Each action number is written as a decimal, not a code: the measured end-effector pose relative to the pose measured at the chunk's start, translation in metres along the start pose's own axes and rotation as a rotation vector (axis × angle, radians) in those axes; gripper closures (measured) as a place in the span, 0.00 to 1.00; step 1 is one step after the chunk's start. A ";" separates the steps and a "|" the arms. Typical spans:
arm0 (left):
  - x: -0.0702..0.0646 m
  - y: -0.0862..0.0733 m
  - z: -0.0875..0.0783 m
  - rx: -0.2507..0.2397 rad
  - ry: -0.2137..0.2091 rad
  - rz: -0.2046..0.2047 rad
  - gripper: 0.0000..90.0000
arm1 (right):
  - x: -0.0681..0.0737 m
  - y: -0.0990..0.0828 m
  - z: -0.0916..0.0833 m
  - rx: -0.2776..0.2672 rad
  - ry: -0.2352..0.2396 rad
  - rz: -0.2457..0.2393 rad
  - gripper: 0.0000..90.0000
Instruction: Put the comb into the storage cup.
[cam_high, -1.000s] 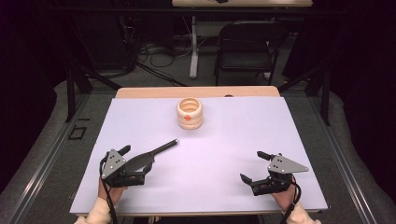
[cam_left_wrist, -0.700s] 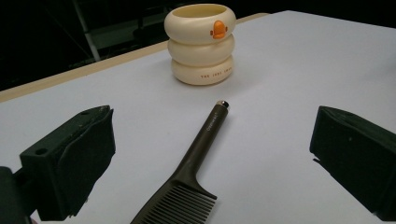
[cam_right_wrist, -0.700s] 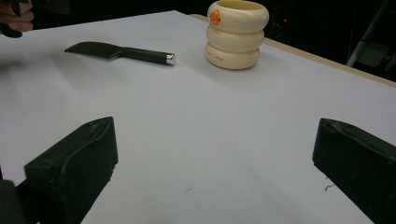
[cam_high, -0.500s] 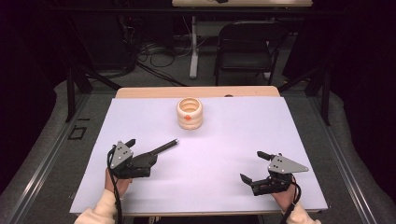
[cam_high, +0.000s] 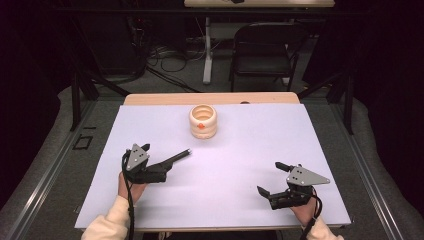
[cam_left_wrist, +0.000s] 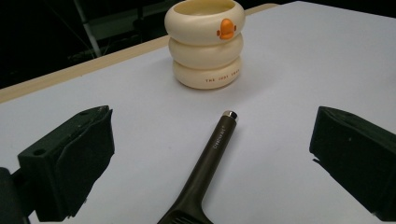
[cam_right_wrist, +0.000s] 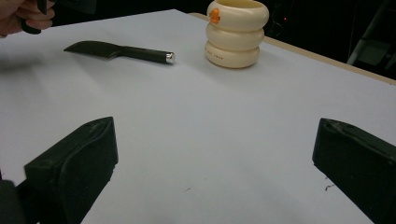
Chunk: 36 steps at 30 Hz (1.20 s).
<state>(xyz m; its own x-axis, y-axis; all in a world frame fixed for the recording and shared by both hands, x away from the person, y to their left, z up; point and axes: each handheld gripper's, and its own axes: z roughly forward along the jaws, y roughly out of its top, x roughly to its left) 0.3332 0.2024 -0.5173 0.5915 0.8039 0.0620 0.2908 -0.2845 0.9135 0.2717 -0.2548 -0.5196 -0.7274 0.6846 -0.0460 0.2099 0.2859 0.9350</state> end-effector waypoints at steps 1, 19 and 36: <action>0.000 0.001 0.001 0.002 0.000 0.001 0.00 | 0.000 0.000 0.000 0.000 0.001 0.001 0.00; 0.006 0.009 0.026 0.053 0.027 -0.027 0.00 | 0.000 0.000 0.001 0.004 0.001 0.001 0.00; 0.006 0.013 0.044 0.098 0.033 -0.030 0.03 | 0.000 0.000 0.001 0.004 0.005 0.002 0.00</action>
<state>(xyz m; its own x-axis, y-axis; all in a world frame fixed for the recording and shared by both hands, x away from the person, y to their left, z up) 0.3738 0.1803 -0.5229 0.5565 0.8293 0.0500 0.3816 -0.3086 0.8713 0.2728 -0.2540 -0.5202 -0.7306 0.6816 -0.0421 0.2142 0.2873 0.9336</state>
